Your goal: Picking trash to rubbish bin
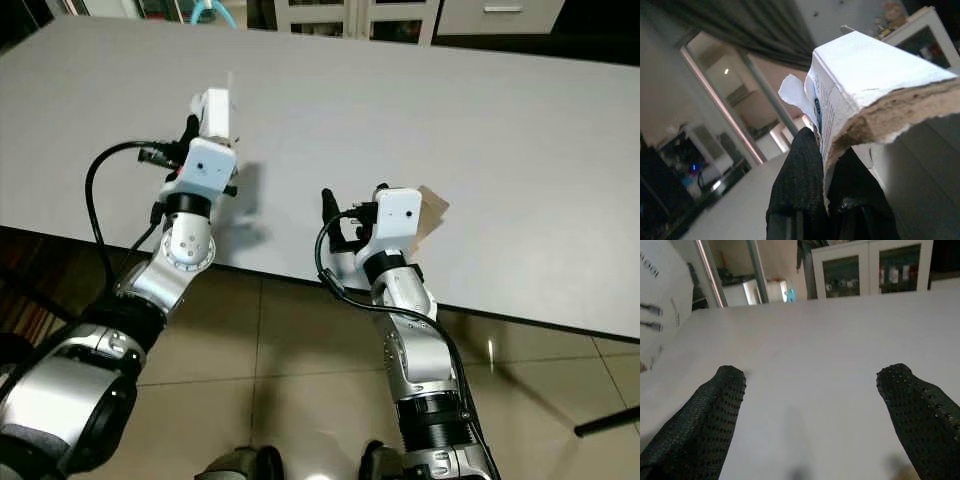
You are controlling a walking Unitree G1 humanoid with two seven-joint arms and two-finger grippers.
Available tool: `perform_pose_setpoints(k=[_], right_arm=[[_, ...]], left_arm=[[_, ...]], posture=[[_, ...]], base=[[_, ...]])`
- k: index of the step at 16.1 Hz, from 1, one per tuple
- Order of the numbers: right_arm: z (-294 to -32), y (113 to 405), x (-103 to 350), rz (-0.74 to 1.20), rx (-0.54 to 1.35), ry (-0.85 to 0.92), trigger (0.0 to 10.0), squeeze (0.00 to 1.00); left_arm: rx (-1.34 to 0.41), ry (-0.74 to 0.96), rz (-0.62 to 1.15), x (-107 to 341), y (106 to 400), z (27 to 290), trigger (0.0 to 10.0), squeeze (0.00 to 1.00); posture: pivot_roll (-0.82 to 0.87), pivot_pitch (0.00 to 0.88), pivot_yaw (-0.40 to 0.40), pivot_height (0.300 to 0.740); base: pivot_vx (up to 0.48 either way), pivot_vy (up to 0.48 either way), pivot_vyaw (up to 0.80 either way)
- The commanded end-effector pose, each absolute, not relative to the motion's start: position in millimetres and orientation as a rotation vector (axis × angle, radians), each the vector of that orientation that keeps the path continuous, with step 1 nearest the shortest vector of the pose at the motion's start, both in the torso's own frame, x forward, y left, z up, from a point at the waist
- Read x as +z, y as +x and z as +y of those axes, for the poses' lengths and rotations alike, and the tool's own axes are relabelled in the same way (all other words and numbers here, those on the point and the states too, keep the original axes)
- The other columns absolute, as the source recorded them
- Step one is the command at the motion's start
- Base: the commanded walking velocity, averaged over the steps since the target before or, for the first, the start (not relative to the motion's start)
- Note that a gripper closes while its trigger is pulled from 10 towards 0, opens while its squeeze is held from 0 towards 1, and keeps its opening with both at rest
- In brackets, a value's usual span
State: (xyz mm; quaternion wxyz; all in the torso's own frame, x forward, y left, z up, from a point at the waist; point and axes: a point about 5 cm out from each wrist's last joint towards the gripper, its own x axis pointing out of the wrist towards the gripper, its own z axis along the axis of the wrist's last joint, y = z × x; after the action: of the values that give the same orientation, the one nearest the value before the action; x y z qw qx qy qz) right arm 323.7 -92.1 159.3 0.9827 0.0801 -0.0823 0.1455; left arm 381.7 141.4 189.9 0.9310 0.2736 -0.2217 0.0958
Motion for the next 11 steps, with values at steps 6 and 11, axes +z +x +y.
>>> perform_pose_setpoints(k=[6,11], right_arm=[[-107,336,169,-0.193,0.235,0.193,10.0,0.00],[-111,336,169,-0.198,0.220,0.185,10.0,0.00]], left_arm=[[0.091,0.159,-0.320,164,365,133,10.0,0.00],[0.056,0.066,-0.341,163,344,126,10.0,0.00]], posture=[[-0.09,0.013,0.059,0.740],[-0.09,0.000,0.062,0.740]], base=[[0.000,0.000,0.00],[0.000,0.000,0.00]])
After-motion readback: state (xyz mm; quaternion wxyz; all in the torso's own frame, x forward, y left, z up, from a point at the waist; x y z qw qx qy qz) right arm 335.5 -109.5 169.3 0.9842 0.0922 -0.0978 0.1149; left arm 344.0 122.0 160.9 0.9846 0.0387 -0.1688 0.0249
